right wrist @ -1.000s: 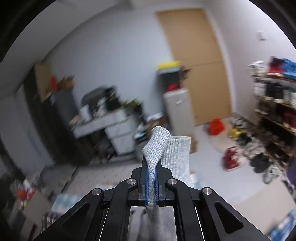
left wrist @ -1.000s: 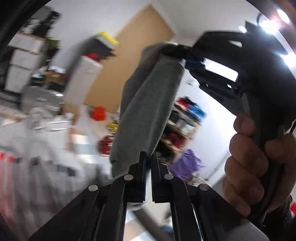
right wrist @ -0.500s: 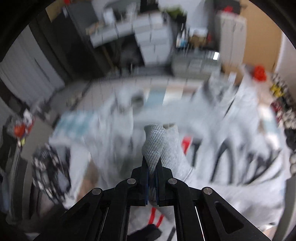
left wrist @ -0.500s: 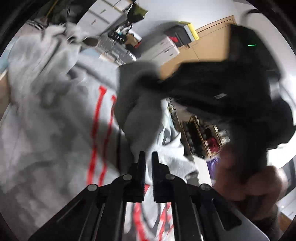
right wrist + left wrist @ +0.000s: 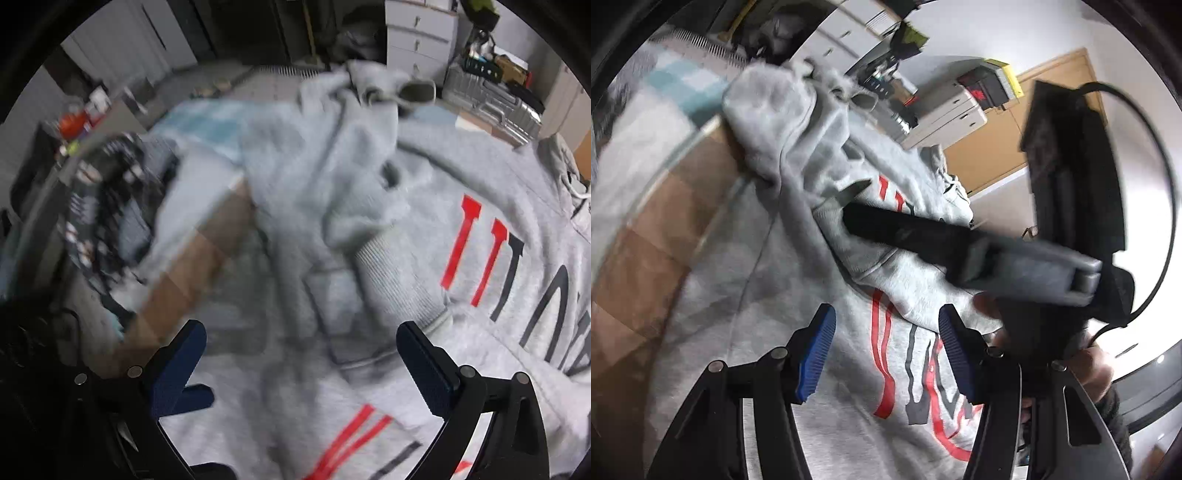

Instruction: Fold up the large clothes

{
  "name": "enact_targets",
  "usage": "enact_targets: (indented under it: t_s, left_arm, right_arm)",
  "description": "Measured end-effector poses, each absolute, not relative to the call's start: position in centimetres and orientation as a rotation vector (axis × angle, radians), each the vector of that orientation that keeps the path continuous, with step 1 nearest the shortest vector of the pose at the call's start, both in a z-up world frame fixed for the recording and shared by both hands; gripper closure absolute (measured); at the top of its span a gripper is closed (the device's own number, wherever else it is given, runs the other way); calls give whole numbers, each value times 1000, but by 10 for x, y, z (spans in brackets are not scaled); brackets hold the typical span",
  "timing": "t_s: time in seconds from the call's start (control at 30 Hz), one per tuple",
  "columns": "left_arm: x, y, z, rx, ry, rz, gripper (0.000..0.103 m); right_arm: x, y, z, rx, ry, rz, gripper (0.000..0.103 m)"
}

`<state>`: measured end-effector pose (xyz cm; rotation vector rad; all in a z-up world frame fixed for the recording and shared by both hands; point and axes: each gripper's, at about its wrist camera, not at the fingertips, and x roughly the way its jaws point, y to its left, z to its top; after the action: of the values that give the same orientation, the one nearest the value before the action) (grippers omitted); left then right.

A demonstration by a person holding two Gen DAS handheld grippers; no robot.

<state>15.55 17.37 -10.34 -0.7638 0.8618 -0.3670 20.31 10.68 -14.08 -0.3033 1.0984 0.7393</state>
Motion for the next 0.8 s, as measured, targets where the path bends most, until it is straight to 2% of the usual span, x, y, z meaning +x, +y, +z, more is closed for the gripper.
enact_targets:
  t_s: [0.13, 0.23, 0.33, 0.47, 0.57, 0.63, 0.73, 0.8]
  left_arm:
    - [164, 168, -92, -653, 832, -347, 50]
    - [180, 154, -84, -578, 845, -341, 50]
    - [204, 134, -79, -479, 866, -338, 50]
    - [229, 124, -87, -438, 927, -286, 50]
    - [246, 128, -98, -429, 957, -225, 50]
    - [260, 131, -116, -493, 1039, -226, 50]
    - [277, 133, -146, -565, 1159, -193, 50]
    - [281, 137, -157, -601, 1158, -170, 50]
  right_arm:
    - [202, 56, -90, -117, 963, 715, 0]
    - [199, -27, -57, 51, 862, 640, 0]
    - [188, -114, -43, 38, 752, 457, 0]
    - [183, -184, -73, -219, 799, 267, 0]
    - [185, -199, -108, -375, 858, 221, 0]
    - [192, -199, -128, -472, 882, 158, 0]
    - [216, -198, -152, -500, 938, 157, 1]
    - [235, -206, -154, -455, 937, 131, 1]
